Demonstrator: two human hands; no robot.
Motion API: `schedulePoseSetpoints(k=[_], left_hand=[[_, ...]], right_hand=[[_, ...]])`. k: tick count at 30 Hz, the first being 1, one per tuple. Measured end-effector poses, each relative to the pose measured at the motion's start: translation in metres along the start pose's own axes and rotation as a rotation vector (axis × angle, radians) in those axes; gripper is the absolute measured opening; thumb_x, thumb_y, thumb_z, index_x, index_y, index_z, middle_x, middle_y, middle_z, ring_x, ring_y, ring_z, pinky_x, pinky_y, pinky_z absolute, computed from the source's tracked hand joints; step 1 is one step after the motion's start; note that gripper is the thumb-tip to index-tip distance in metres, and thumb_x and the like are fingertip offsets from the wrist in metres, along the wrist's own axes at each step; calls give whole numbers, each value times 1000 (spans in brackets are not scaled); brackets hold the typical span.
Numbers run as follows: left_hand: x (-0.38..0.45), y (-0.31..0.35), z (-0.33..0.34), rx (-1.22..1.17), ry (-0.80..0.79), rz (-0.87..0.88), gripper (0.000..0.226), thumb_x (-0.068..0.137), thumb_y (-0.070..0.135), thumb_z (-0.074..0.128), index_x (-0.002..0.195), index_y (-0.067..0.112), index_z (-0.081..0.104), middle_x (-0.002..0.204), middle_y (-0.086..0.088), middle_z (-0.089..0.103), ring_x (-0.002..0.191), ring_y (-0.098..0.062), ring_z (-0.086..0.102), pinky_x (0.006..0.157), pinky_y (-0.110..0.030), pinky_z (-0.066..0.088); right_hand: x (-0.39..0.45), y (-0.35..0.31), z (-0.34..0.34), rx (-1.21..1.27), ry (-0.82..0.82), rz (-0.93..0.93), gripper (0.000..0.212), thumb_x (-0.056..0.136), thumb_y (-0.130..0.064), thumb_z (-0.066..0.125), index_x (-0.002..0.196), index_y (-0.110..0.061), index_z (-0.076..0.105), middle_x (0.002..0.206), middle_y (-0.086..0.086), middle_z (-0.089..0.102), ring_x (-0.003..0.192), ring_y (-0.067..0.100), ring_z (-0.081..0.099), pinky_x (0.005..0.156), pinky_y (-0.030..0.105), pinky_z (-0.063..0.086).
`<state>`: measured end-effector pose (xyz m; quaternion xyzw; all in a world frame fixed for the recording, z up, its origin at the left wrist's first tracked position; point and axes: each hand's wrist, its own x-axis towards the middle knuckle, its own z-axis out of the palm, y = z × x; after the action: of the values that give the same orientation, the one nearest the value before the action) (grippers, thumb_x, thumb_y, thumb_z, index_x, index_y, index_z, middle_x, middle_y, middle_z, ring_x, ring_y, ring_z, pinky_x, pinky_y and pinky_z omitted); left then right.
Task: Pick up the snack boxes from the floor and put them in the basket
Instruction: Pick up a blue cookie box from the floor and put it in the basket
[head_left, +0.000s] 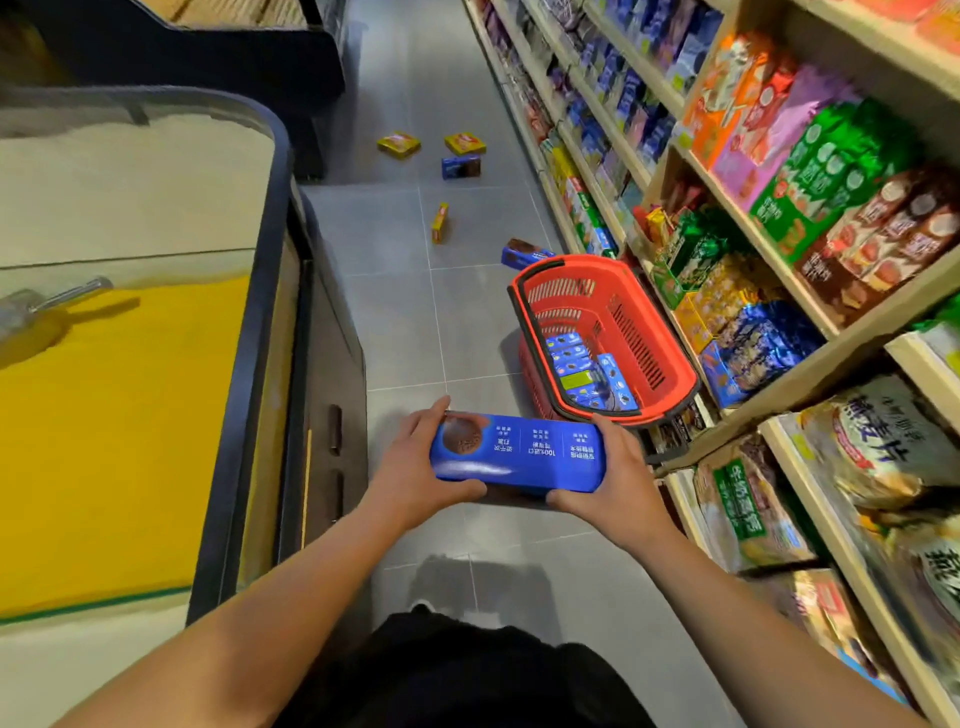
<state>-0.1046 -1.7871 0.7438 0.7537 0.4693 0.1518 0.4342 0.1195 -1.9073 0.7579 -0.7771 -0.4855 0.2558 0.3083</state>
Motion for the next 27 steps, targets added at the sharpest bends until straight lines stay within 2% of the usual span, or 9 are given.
schedulePoseSetpoints(k=[5,8,13,15,18,21,24,27], left_hand=[[50,-6,-19,11,-35,20,106,59,37,88,147,28,29,141,4,36,114,-3,44,95,-15,35],[88,-6,-22,16,-65,27,107,57,35,89,146,25,32,140,3,39,120,-7,46,97,-14,32],[174,0,-9,53,-131,18,110,53,38,90,146,22,34,140,0,42,125,-7,43,99,-12,27],[206,4,-5,81,-147,10,113,49,43,89,145,21,35,139,-4,44,126,-13,44,100,-13,28],[270,19,1,142,-176,30,119,40,62,73,145,19,36,136,-4,47,125,-16,46,101,-18,31],[329,38,9,178,-236,78,119,40,63,70,144,16,37,135,-2,49,124,-15,46,99,-13,29],[381,56,23,229,-330,122,116,45,52,87,144,13,37,137,-4,49,125,-18,47,96,-13,28],[428,69,40,252,-422,176,111,51,29,94,144,17,36,137,-2,49,125,-17,46,91,-9,27]], right_hand=[[35,-6,10,32,30,76,105,56,-28,91,144,-18,34,125,-10,33,115,1,33,95,17,29],[62,-2,12,50,42,109,105,55,-30,91,142,-19,35,129,-5,38,119,8,38,98,22,34],[134,33,12,104,61,212,109,57,-29,90,148,-19,30,141,-1,34,128,10,36,101,20,29],[162,43,12,128,83,235,108,57,-26,90,147,-18,31,141,-2,34,129,10,36,100,19,29],[214,63,7,170,100,259,105,56,-25,91,144,-17,35,132,-3,37,130,16,37,99,19,29],[252,75,-6,195,129,308,110,58,-29,92,147,-16,30,142,2,34,134,16,32,101,17,24],[280,87,-22,222,193,371,111,57,-29,92,149,-19,29,144,2,32,133,12,32,100,15,23],[303,98,-29,252,281,431,109,49,-32,91,143,-16,38,133,1,43,127,14,41,103,24,35]])
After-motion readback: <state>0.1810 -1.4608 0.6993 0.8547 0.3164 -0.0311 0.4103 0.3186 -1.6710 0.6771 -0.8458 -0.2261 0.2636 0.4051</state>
